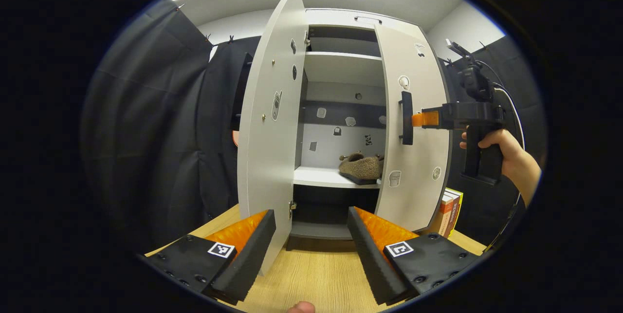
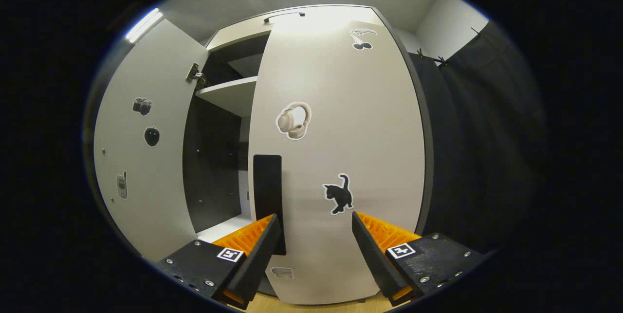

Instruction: Grab one shoe with the right hand and put it into the shoe cabinet, grab the other shoe with the left hand and put it into the shoe cabinet; then close the right door with the right hand and the left door with the left hand.

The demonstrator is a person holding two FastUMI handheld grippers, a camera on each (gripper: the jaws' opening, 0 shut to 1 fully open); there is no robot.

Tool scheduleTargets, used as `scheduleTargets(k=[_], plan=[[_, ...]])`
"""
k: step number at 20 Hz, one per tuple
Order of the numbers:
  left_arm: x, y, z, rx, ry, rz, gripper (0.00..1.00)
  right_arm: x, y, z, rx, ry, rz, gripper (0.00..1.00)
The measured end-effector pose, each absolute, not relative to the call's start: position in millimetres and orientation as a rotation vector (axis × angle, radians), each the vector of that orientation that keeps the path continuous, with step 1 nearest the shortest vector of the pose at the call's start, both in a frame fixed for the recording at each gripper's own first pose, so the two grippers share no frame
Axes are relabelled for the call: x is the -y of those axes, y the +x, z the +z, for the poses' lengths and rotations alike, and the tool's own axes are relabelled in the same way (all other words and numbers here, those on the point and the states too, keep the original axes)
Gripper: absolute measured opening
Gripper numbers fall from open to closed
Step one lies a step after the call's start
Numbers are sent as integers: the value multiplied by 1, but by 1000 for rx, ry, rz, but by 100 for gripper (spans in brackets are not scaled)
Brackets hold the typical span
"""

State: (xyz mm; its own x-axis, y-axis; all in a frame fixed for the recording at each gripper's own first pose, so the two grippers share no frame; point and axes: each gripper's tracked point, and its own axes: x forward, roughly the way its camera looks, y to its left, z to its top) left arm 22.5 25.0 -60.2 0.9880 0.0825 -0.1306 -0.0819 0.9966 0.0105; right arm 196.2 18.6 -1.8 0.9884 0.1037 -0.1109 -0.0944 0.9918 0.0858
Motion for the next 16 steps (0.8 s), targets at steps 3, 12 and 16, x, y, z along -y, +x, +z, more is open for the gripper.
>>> scheduleTargets(k=[3,12,16], plan=[[-27,23,-46,-124,-12,81,97,-11,171,6,-89,69,93,91],[-78,22,17,-73,5,198,94,28,71,0,-63,74,13,91],[-122,11,29,-74,6,290,97,46,38,-16,-63,62,-39,92]])
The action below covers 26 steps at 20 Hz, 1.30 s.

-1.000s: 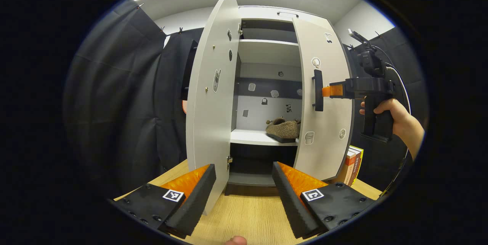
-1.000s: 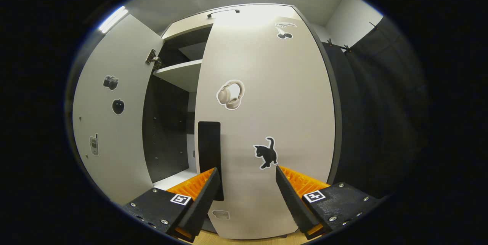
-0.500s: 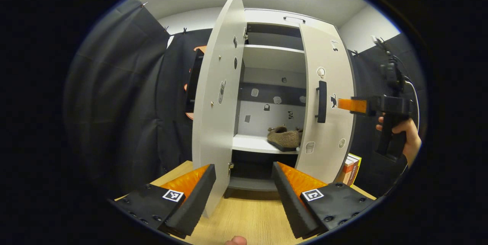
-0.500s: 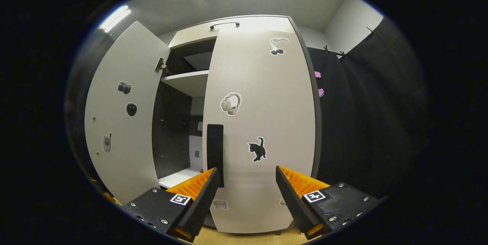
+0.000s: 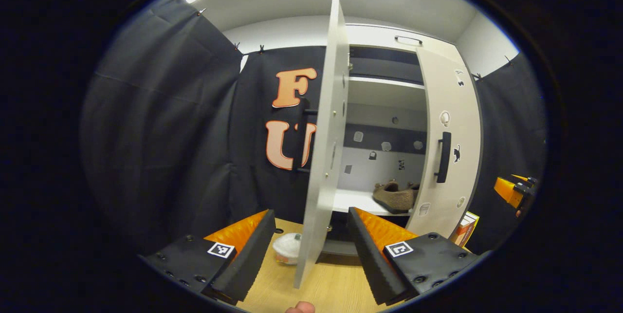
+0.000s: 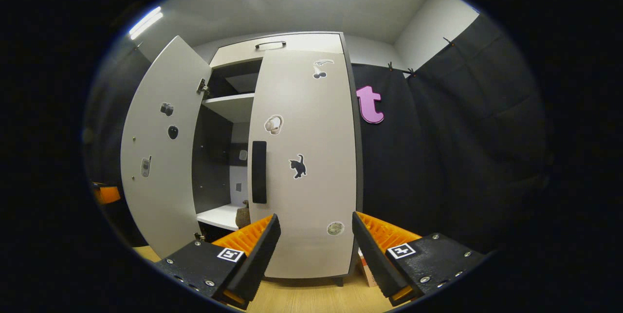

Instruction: Grab one shoe with the right hand and put it into the shoe cabinet, grab the other shoe with the left hand and put it into the shoe cabinet; then close the right door with the right hand and the left door with the left hand.

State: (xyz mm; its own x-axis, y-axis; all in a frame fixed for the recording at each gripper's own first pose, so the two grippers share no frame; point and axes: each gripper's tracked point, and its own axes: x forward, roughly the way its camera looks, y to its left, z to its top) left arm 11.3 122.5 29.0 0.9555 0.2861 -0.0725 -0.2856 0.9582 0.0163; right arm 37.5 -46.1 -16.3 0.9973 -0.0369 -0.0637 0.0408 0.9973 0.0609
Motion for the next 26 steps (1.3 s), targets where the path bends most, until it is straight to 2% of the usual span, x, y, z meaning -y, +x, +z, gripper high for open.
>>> scheduleTargets(k=[4,8,15,17,19,22,26], plan=[[-194,14,55,-39,33,424,94,52,22,-28,-74,90,-58,92],[-231,50,66,-25,18,446,94,60,24,-42,-115,120,-89,91],[-225,101,59,-37,32,387,96,71,23,-46,-146,123,-118,92],[-222,99,64,-25,66,391,93,71,22,-44,-145,129,-120,92],[-221,99,62,-19,58,403,96,70,22,-41,-140,137,-117,92],[-214,97,60,-26,37,392,93,68,22,-37,-132,136,-111,91],[-194,98,59,-34,25,354,95,63,20,-39,-141,161,-96,92]])
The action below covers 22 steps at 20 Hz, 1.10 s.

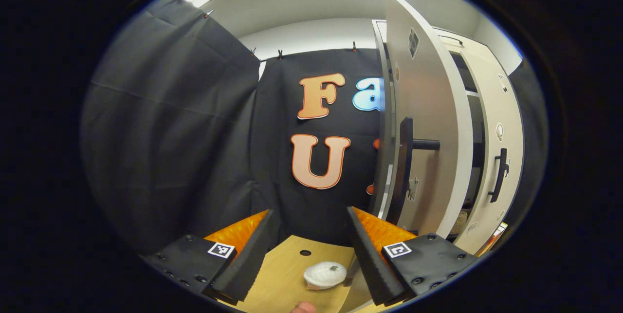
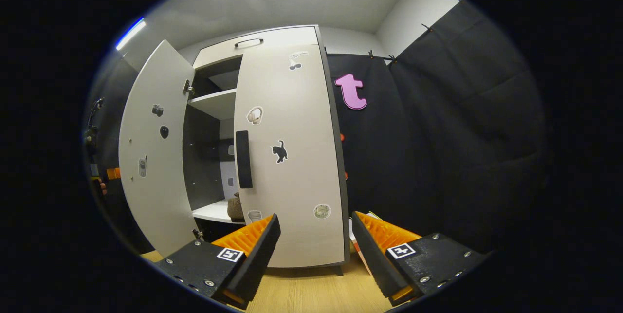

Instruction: Grab one shoe with the right hand and put it into the shoe cabinet, grab the other shoe with the left hand and put it into the shoe cabinet; then close the right door with the right hand and the left door with the left hand.

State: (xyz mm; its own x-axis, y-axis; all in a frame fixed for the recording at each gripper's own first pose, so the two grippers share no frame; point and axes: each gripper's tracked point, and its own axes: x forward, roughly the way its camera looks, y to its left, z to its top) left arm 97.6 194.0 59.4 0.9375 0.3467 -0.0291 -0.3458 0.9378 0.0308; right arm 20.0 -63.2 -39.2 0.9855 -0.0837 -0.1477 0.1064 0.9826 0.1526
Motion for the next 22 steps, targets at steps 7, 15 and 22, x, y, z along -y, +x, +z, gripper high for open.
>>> scheduleTargets(k=[7,15,22], plan=[[-134,107,55,-36,5,221,92,64,12,-36,-150,176,-99,91],[-68,135,43,-53,-65,72,95,64,12,-16,-126,175,-99,92],[-22,148,35,-75,-78,-21,96,76,-1,-17,-135,162,-141,91]])
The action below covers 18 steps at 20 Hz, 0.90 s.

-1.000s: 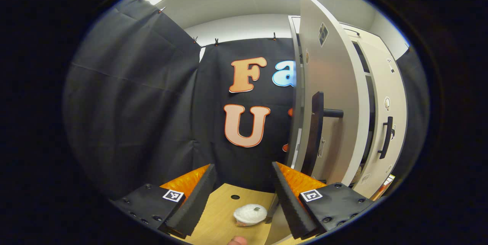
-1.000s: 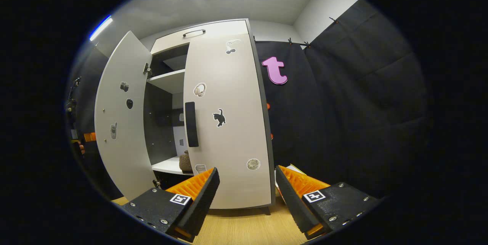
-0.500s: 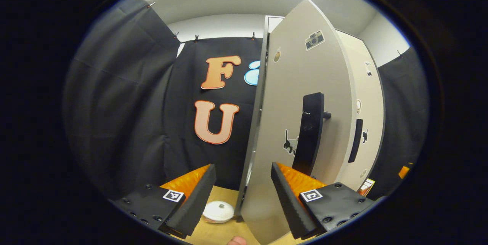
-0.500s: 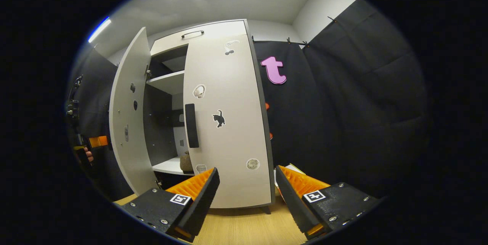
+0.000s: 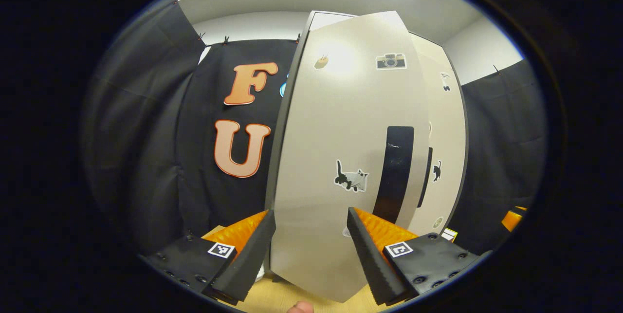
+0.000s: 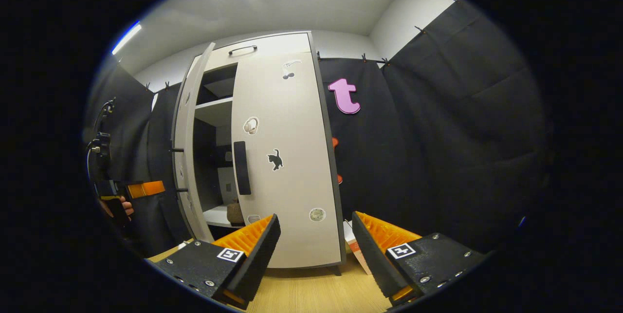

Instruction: Grab one shoe with the right hand and put it into the shoe cabinet, grab the other shoe with the left hand and put it into the shoe cabinet; then close the right door with the right hand and the left door with the left hand.

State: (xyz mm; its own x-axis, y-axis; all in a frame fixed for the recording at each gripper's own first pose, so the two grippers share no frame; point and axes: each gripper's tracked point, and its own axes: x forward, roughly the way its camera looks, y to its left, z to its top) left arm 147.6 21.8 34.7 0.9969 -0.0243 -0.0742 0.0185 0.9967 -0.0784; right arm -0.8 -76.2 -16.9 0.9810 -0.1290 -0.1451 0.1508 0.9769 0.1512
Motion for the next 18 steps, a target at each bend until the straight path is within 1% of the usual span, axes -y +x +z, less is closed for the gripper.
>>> scheduleTargets(k=[4,6,7,9,11,13,15,17,18], plan=[[10,163,31,-81,-77,-83,96,86,-6,-15,-136,151,-166,91],[21,170,28,-89,-62,-107,94,89,-7,-11,-128,156,-178,91],[25,173,28,-90,-55,-115,96,91,-8,-9,-123,158,-183,91],[28,177,29,-87,-41,-118,96,94,-8,-6,-114,154,-190,91],[31,184,31,-84,-40,-119,99,97,-9,-6,-112,144,-196,91],[31,187,32,-87,-38,-114,94,98,-12,-7,-117,137,-198,91],[34,189,32,-92,-35,-118,99,99,-12,-8,-121,133,-202,91],[34,191,31,-96,-19,-109,94,102,-11,-10,-121,134,-210,91],[34,190,31,-100,-9,-102,96,103,-11,-11,-119,135,-211,91]])
